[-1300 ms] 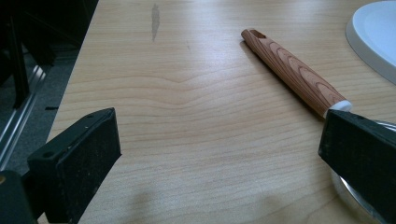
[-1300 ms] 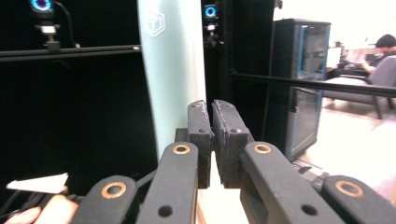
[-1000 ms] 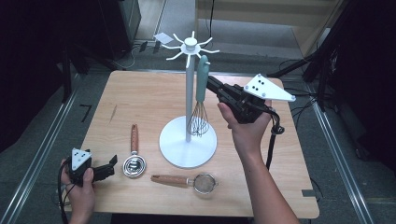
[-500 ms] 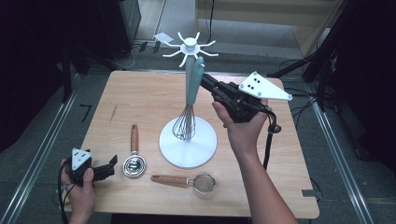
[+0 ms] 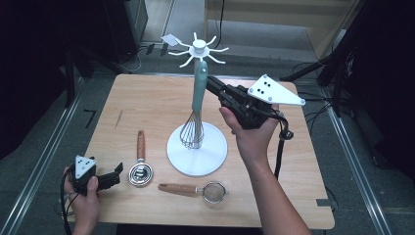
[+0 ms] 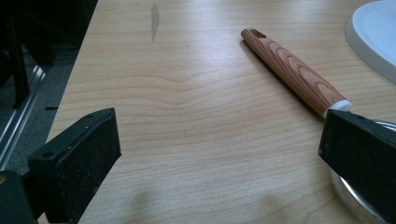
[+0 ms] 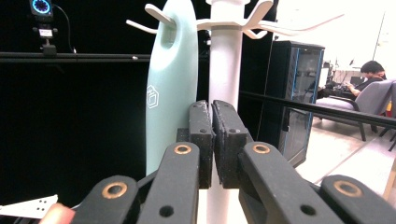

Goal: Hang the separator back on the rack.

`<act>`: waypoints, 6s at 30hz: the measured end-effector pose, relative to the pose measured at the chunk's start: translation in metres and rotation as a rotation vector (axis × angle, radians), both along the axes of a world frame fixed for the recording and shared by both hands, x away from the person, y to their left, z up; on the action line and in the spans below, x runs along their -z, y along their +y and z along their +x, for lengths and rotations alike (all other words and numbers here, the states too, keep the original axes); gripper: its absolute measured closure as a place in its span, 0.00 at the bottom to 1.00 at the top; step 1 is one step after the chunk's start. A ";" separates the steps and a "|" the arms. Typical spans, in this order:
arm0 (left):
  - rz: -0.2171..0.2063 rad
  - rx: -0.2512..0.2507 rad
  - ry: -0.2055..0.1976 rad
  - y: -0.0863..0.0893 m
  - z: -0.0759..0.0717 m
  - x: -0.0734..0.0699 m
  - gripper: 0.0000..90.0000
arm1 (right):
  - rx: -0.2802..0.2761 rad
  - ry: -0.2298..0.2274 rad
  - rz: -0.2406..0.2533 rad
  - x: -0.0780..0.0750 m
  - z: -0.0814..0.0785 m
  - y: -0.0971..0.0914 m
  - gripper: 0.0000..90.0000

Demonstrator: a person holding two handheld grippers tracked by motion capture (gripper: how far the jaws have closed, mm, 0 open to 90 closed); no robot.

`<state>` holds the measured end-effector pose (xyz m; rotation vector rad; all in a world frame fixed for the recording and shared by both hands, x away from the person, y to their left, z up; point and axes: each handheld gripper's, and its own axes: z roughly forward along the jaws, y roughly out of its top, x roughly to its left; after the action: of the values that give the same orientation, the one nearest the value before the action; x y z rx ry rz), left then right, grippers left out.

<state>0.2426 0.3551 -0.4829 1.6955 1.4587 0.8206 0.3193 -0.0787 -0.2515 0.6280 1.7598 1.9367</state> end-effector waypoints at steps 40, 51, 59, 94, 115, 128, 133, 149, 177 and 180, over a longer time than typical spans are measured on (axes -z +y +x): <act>0.004 0.001 0.006 0.000 0.000 0.000 0.00 | -0.026 -0.009 -0.021 -0.002 -0.005 0.033 0.98; 0.001 0.003 0.005 0.000 0.000 0.000 0.00 | -0.024 -0.008 -0.030 -0.002 -0.004 0.034 0.97; 0.006 0.000 0.007 0.000 0.000 0.000 0.00 | -0.011 -0.009 -0.032 0.000 -0.003 0.028 0.97; 0.035 -0.017 0.012 -0.004 -0.001 0.000 0.11 | 0.061 0.136 -0.215 0.090 -0.015 -0.028 0.74; 0.028 0.077 0.009 -0.034 -0.018 -0.013 0.84 | 0.051 0.304 -0.341 0.164 -0.033 -0.052 0.64; 0.023 0.186 0.036 -0.060 -0.025 -0.013 1.00 | 0.028 0.391 -0.411 0.191 -0.045 -0.057 0.59; 0.004 0.247 0.057 -0.070 -0.027 -0.012 1.00 | 0.003 0.400 -0.438 0.194 -0.047 -0.056 0.59; 0.026 0.354 0.121 -0.102 -0.032 -0.007 1.00 | -0.134 0.410 -0.575 0.201 -0.046 -0.031 0.63; 0.047 0.398 0.204 -0.118 -0.032 0.004 1.00 | -0.331 0.498 -0.739 0.200 -0.053 0.009 0.63; 0.045 0.399 0.203 -0.119 -0.032 0.004 1.00 | -0.336 0.493 -0.769 0.199 -0.052 0.012 0.63</act>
<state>0.2101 0.2358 -0.4871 2.0625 1.1742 0.4776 0.2674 -0.0665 -0.4506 0.5643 2.8349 1.1399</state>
